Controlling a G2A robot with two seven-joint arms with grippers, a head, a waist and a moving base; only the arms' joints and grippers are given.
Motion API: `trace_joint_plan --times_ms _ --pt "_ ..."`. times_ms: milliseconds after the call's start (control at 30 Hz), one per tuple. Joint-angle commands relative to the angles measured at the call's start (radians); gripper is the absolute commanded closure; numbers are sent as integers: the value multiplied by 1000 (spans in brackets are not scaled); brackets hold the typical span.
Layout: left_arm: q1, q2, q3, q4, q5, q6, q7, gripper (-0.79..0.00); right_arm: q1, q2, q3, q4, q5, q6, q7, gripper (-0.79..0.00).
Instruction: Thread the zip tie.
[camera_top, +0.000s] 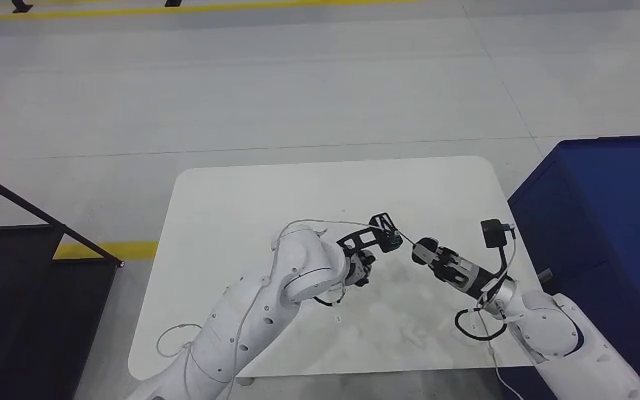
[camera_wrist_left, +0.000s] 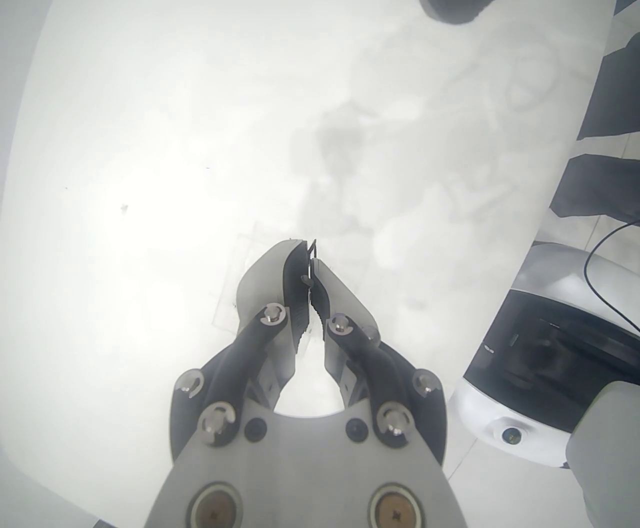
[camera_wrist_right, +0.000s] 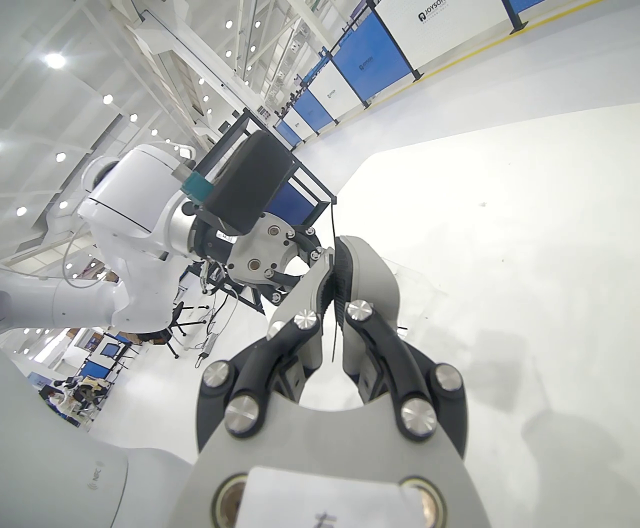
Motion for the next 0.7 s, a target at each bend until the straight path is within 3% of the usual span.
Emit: trace_joint_plan --times_ms 0,267,500,667 --pt "-1 0 -1 5 2 4 1 0 0 0 2 -3 0 5 5 0" --pt "20 4 -11 1 -7 -2 52 0 0 0 2 -3 0 5 5 0" --pt "53 19 -78 -19 -18 42 113 0 0 0 2 -3 0 5 5 0" --pt "59 24 -93 5 3 89 91 0 0 0 2 -3 0 5 5 0"
